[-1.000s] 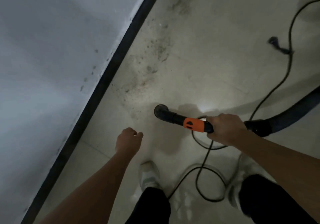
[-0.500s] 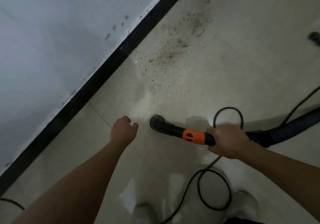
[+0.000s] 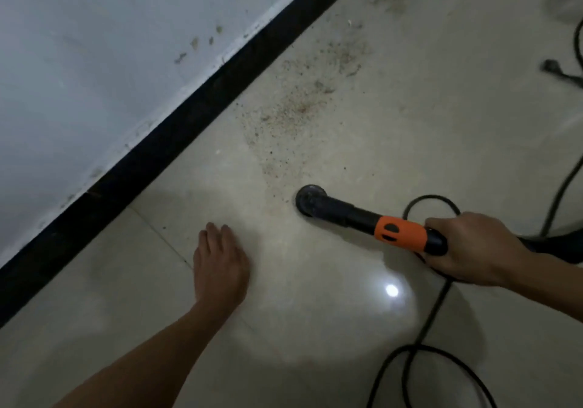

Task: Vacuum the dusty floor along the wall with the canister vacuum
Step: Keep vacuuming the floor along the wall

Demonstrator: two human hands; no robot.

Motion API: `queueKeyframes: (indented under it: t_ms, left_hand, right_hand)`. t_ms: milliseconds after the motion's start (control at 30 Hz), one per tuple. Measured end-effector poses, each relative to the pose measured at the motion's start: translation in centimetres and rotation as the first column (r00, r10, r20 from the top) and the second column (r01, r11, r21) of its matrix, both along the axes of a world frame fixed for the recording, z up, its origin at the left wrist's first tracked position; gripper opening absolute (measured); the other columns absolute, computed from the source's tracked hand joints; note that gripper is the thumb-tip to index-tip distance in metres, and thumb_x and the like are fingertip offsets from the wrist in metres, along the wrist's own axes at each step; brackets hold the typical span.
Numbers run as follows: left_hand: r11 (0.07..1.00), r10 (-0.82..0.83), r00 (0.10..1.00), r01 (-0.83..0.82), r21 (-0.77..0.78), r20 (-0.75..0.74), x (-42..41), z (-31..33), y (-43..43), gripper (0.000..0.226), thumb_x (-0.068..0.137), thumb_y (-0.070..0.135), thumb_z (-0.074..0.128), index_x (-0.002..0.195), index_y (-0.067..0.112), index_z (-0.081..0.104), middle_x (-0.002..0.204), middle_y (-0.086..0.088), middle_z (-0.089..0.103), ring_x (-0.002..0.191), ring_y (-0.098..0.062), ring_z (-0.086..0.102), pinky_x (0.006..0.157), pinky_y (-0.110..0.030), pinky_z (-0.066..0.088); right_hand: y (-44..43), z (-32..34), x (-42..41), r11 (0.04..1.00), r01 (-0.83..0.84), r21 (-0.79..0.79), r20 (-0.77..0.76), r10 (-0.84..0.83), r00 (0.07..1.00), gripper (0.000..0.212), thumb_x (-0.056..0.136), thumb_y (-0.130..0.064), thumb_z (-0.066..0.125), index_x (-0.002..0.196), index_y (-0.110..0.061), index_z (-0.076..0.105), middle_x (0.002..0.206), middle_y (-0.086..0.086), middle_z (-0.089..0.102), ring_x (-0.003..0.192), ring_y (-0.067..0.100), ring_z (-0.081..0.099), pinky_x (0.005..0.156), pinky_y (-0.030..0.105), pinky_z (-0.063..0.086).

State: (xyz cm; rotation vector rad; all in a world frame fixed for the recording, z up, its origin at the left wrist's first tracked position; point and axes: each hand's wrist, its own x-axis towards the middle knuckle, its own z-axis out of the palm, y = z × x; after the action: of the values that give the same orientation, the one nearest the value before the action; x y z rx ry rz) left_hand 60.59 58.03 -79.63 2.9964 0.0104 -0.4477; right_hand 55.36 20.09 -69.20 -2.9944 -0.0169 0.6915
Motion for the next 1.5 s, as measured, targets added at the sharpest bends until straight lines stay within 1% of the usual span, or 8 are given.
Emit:
queueKeyframes:
  t_ms: [167, 367, 533, 633, 900, 1067, 1233, 1500]
  left_hand:
    - [0.998, -0.017, 0.985, 0.028, -0.060, 0.170, -0.4, -2.1, 1.2, 0.061, 0.095, 0.039, 0.025, 0.146, 0.007, 0.036, 0.154, -0.020, 0.028, 0.144, -0.033, 0.022, 0.117, -0.042, 0.017]
    - [0.991, -0.046, 0.984, 0.067, -0.119, 0.169, -2.1, 0.0, 3.6, 0.054, 0.091, 0.029, 0.037, 0.135, -0.001, 0.050, 0.145, -0.025, 0.041, 0.135, -0.038, 0.038, 0.113, -0.044, 0.029]
    - [0.955, 0.271, 0.936, -0.231, -0.188, 0.226, -4.8, -0.4, 8.5, 0.052, 0.092, 0.022, 0.038, 0.138, -0.002, 0.046, 0.149, -0.024, 0.036, 0.140, -0.037, 0.030, 0.116, -0.043, 0.021]
    - [0.891, 0.441, 0.855, -0.382, -0.246, 0.272, -6.2, -0.9, 10.8, 0.046, 0.088, 0.009, 0.043, 0.128, -0.012, 0.051, 0.137, -0.034, 0.044, 0.130, -0.049, 0.039, 0.110, -0.054, 0.031]
    - [0.878, 0.468, 0.833, -0.401, -0.262, 0.295, -7.0, -2.3, 11.9, 0.046, 0.089, 0.010, 0.038, 0.126, -0.014, 0.052, 0.135, -0.035, 0.046, 0.128, -0.051, 0.040, 0.109, -0.057, 0.032]
    - [0.883, 0.462, 0.824, -0.394, -0.254, 0.329, -7.2, -2.4, 11.8, 0.045, 0.088, 0.008, 0.039, 0.126, -0.013, 0.052, 0.135, -0.034, 0.047, 0.128, -0.049, 0.041, 0.108, -0.057, 0.034]
    - [0.889, 0.454, 0.844, -0.409, -0.205, 0.285, -6.9, -2.6, 11.9, 0.051, 0.088, 0.012, 0.033, 0.133, -0.008, 0.047, 0.142, -0.029, 0.042, 0.135, -0.044, 0.034, 0.114, -0.053, 0.027]
    - [0.891, 0.452, 0.854, -0.420, -0.172, 0.256, -6.8, -2.4, 11.9, 0.047, 0.090, 0.008, 0.038, 0.134, -0.005, 0.047, 0.144, -0.027, 0.041, 0.137, -0.042, 0.033, 0.114, -0.051, 0.027]
  right_hand:
    - [2.6, -0.7, 1.6, 0.964, -0.254, -0.082, 0.085, 0.260, 0.962, 0.018, 0.074, -0.049, 0.056, 0.083, -0.037, 0.046, 0.068, -0.008, 0.055, 0.065, 0.011, 0.058, 0.047, 0.022, 0.023]
    - [5.5, 1.0, 4.0, 0.992, -0.068, -0.106, 0.107, 0.079, 0.991, 0.019, 0.075, -0.041, 0.062, 0.083, -0.031, 0.049, 0.066, -0.009, 0.050, 0.062, 0.015, 0.050, 0.049, 0.025, 0.029]
    - [9.1, -0.8, 2.9, 0.964, -0.258, -0.066, 0.056, 0.262, 0.963, 0.019, 0.073, -0.047, 0.058, 0.082, -0.036, 0.045, 0.062, -0.010, 0.046, 0.061, 0.011, 0.049, 0.052, 0.026, 0.032]
    - [11.5, -1.3, 1.8, 0.942, -0.335, -0.031, 0.016, 0.336, 0.942, 0.020, 0.074, -0.050, 0.056, 0.084, -0.037, 0.043, 0.066, -0.010, 0.047, 0.070, 0.011, 0.059, 0.056, 0.025, 0.033]
    - [17.2, -1.4, 2.0, 0.894, -0.449, 0.001, 0.005, 0.449, 0.894, 0.018, 0.075, -0.048, 0.055, 0.087, -0.036, 0.048, 0.070, -0.008, 0.048, 0.074, 0.014, 0.062, 0.057, 0.026, 0.032]
    - [20.8, -1.3, 6.2, 0.962, -0.272, -0.005, 0.138, 0.270, 0.953, 0.020, 0.077, -0.043, 0.062, 0.084, -0.033, 0.046, 0.068, -0.009, 0.047, 0.064, 0.017, 0.051, 0.052, 0.026, 0.031]
    - [23.9, -2.9, 8.0, 0.924, -0.380, 0.046, 0.146, 0.370, 0.917, 0.018, 0.074, -0.041, 0.063, 0.085, -0.032, 0.051, 0.066, -0.010, 0.048, 0.062, 0.017, 0.051, 0.049, 0.024, 0.030]
    - [27.5, -2.9, 11.7, 0.947, -0.311, 0.085, 0.200, 0.289, 0.936, 0.018, 0.073, -0.037, 0.064, 0.084, -0.031, 0.052, 0.065, -0.009, 0.049, 0.060, 0.017, 0.051, 0.054, 0.026, 0.034]
